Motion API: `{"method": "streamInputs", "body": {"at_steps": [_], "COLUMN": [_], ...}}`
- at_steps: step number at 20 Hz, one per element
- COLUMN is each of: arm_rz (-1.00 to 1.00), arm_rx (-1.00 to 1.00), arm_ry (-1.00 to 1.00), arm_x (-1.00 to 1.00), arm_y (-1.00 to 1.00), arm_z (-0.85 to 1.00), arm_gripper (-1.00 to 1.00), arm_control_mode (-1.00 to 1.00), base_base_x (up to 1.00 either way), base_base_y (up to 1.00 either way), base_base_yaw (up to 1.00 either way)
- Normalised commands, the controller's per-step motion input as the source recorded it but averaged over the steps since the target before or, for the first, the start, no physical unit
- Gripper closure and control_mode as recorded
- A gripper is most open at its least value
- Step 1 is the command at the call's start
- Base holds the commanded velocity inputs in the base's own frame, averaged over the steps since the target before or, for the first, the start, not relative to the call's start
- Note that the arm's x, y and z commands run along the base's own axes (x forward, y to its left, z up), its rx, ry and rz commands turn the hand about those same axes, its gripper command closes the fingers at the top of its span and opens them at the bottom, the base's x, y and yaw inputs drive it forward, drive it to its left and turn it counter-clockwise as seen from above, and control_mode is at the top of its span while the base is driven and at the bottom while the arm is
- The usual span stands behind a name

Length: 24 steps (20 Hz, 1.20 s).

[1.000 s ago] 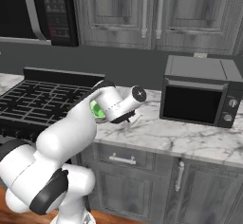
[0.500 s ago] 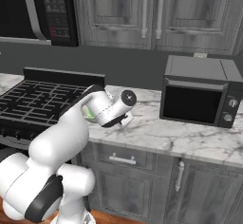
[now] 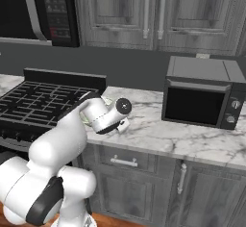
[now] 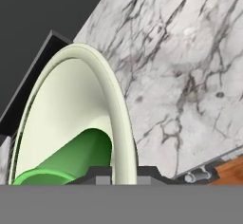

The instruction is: Place the cup inside the bowl on the dining table and move the bowl to any counter.

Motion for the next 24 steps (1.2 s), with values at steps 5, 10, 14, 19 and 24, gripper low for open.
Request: {"method": "streamInputs", "body": {"at_steps": [5, 10, 14, 19, 24], "arm_rz": [0.00, 0.00, -0.02, -0.01, -0.01], "arm_rx": [0.00, 0.02, 0.05, 0.10, 0.00], "arm_ry": [0.00, 0.00, 0.00, 0.00, 0.03], "arm_x": [0.07, 0.08, 0.07, 0.04, 0.11], "arm_y": [0.00, 0.00, 0.00, -0.03, 0.00], "arm_z": [0.00, 0.00, 0.00, 0.00, -0.13], "arm_gripper": [1.00, 1.00, 1.00, 1.00, 1.00], "arm_control_mode": [-1.00, -1.00, -1.00, -1.00, -1.00], "base_base_x": [0.00, 0.00, 0.00, 0.00, 0.00], "base_base_y": [0.00, 0.00, 0.00, 0.00, 0.00], "base_base_yaw": [0.00, 0.00, 0.00, 0.00, 0.00]}}
